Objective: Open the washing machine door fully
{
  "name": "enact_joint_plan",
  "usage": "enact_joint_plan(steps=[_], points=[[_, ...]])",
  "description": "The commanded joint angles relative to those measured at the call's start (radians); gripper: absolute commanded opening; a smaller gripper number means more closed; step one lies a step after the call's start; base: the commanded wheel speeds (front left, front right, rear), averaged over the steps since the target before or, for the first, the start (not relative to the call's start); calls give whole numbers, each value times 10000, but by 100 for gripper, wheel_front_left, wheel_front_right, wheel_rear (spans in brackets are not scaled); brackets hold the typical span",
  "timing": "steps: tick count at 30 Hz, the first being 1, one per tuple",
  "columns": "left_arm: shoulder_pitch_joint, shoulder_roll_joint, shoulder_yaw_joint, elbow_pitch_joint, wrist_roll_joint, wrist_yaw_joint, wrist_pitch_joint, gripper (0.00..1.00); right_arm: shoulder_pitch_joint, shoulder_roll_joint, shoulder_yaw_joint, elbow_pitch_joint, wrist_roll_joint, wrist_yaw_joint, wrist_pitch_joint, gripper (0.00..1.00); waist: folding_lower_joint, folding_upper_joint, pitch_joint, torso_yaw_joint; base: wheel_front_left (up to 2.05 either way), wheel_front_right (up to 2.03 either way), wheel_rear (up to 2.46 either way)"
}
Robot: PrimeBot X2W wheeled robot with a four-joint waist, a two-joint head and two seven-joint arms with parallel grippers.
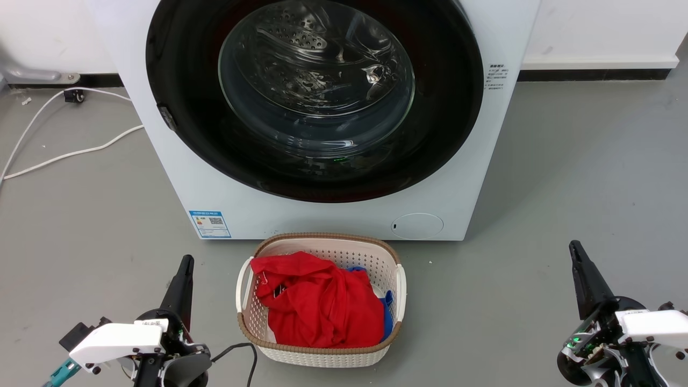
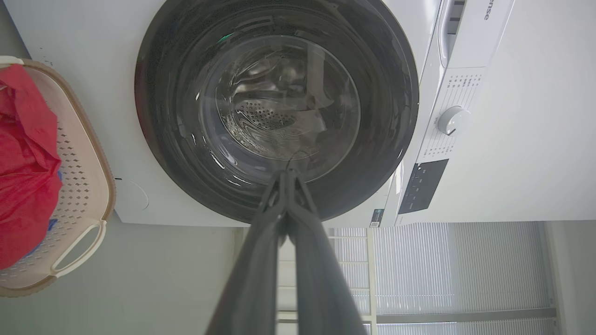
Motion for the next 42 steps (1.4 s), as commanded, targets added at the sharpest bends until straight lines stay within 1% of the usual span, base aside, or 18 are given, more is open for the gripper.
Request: enact_joint_plan(steps=[1, 24, 25, 27, 34, 36, 37, 42], points=[[-80, -9, 20, 2, -9, -26, 21, 0, -120, 32, -12, 12, -43, 0, 31, 0, 0, 0, 0, 0, 0, 0, 0], [-80, -9, 18, 1, -7, -26, 20, 0, -124, 56, -43, 14, -67, 0, 54, 0, 0, 0, 0, 0, 0, 0, 0], [16, -2, -6, 27, -6, 2, -2, 100, 13, 17, -25, 27, -27, 0, 25, 100, 0, 0, 0, 0, 0, 0, 0], [150, -23, -20, 172, -3, 2, -9, 100, 142, 33, -14, 178, -31, -2, 18, 100, 0, 0, 0, 0, 0, 0, 0], [319, -19, -127, -129, 277, 1, -374, 100, 354, 36, -6, -22, -395, -1, -343, 100, 0, 0, 6, 4, 0, 0, 0], [342, -18, -76, -181, 491, 12, -474, 100, 402, 37, -65, -61, -755, -1, -440, 100, 0, 0, 7, 6, 0, 0, 0], [345, -17, 13, -275, 820, 80, -570, 100, 427, 38, -116, -186, -1260, -1, -536, 100, 0, 0, 11, 8, 0, 0, 0], [355, -15, 0, -806, 2166, 395, -802, 100, 520, 41, -153, -693, -2660, 0, -765, 100, 0, 0, 26, 8, 0, 0, 0]])
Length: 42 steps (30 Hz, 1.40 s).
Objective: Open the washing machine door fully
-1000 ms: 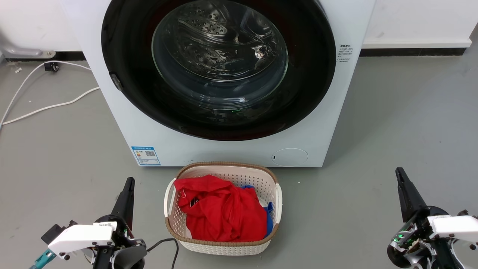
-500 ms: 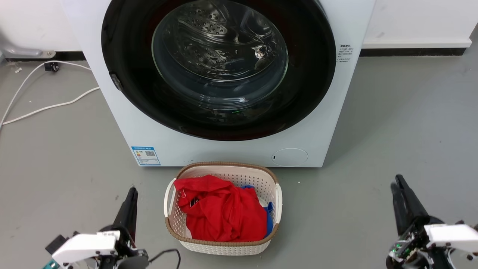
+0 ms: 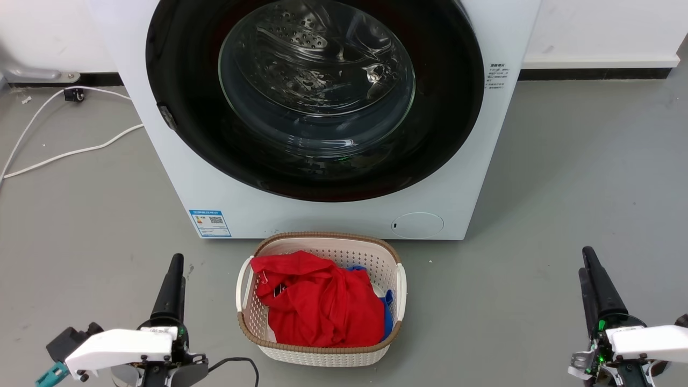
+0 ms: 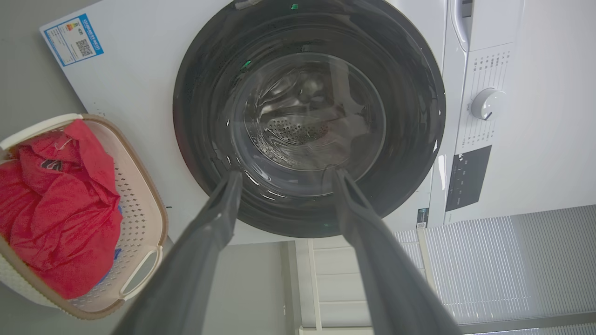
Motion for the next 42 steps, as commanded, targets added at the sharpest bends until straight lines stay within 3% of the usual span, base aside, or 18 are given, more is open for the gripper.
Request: enact_joint_plan(steps=[1, 16, 28, 42], points=[[-87, 34, -43, -388, 600, 116, -106, 100, -97, -34, -29, -385, -581, 15, -109, 100, 0, 0, 5, -1, 0, 0, 0], [271, 198, -1023, -1057, 4659, 1297, -725, 100, 345, -27, 462, -1529, -4797, 17, -719, 100, 0, 0, 4, -4, 0, 0, 0], [440, 621, -1839, -1249, 6387, 2053, -1153, 100, 727, -21, 583, -1891, -6996, 19, -1138, 100, 0, 0, -19, -2, 0, 0, 0], [650, 840, -2382, -1547, 7793, 2297, -1558, 100, 1053, -14, 600, -2305, -8784, 20, -1548, 100, 0, 0, -31, 30, 0, 0, 0]])
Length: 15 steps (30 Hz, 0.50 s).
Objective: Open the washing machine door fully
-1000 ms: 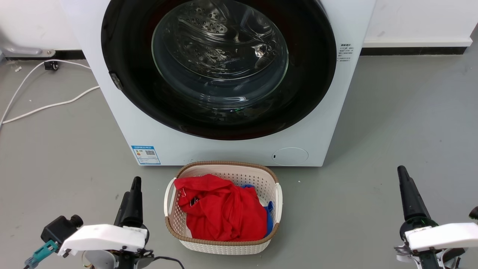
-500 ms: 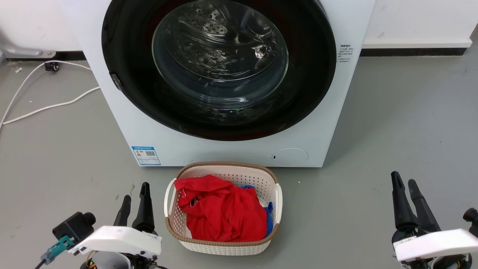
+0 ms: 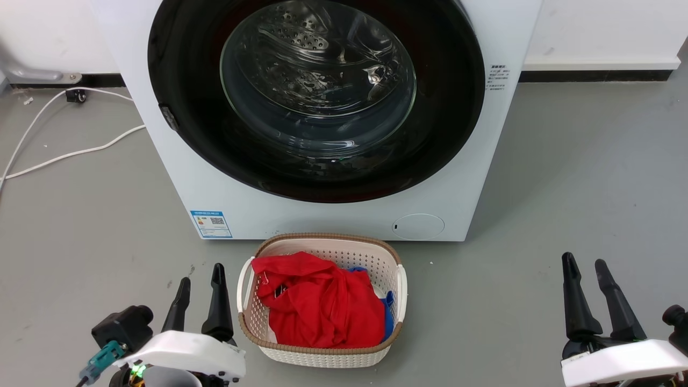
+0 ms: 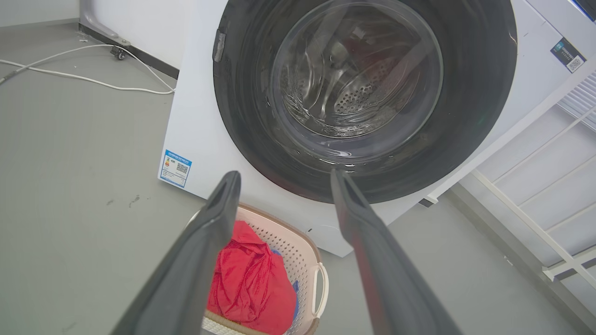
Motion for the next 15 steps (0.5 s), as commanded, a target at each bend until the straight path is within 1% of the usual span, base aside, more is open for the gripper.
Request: enact_joint_plan(steps=[1, 9, 15], points=[[-13, 99, -51, -167, 247, 40, -88, 100, -32, -17, -3, -208, -250, 18, -77, 100, 0, -1, 0, 2, 0, 0, 0], [127, 151, -319, -249, 1216, 124, -312, 100, 180, -14, 63, -494, -1287, 19, -305, 100, 0, -1, -6, 13, 0, 0, 0], [217, 169, -467, -329, 1887, 275, -476, 100, 320, -11, 24, -646, -1900, 19, -467, 100, 0, -1, -4, 19, 0, 0, 0]])
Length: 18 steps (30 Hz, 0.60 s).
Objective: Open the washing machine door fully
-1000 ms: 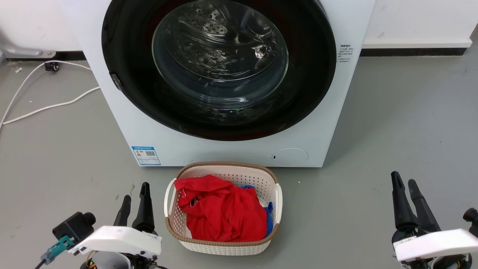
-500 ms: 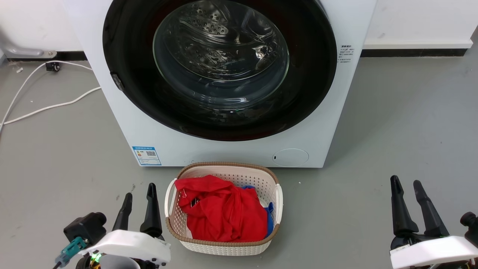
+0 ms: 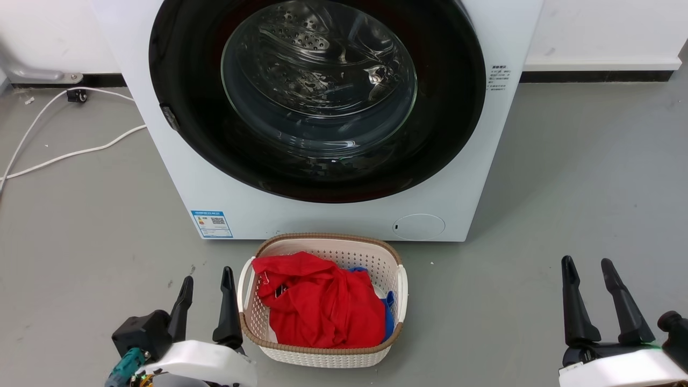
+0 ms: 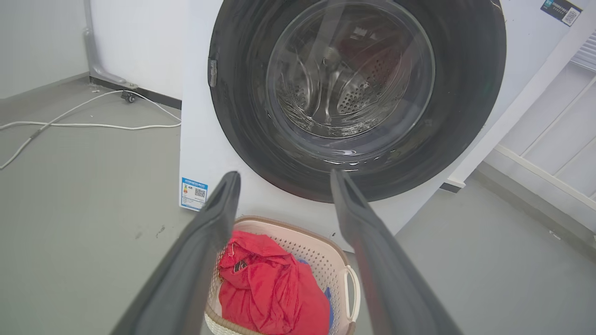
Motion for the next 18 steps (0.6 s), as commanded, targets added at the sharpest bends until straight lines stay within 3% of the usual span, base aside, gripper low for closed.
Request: enact_joint_plan(steps=[1, 18], points=[[15, 72, -44, -134, 231, 52, -73, 100, 19, -13, -7, -168, -228, 19, -106, 100, 0, 0, 0, -1, 0, 0, 0], [285, -37, -197, -462, 1683, -62, -490, 100, 335, -4, -74, -800, -1516, 21, -498, 100, 0, 0, 18, -3, 0, 0, 0]])
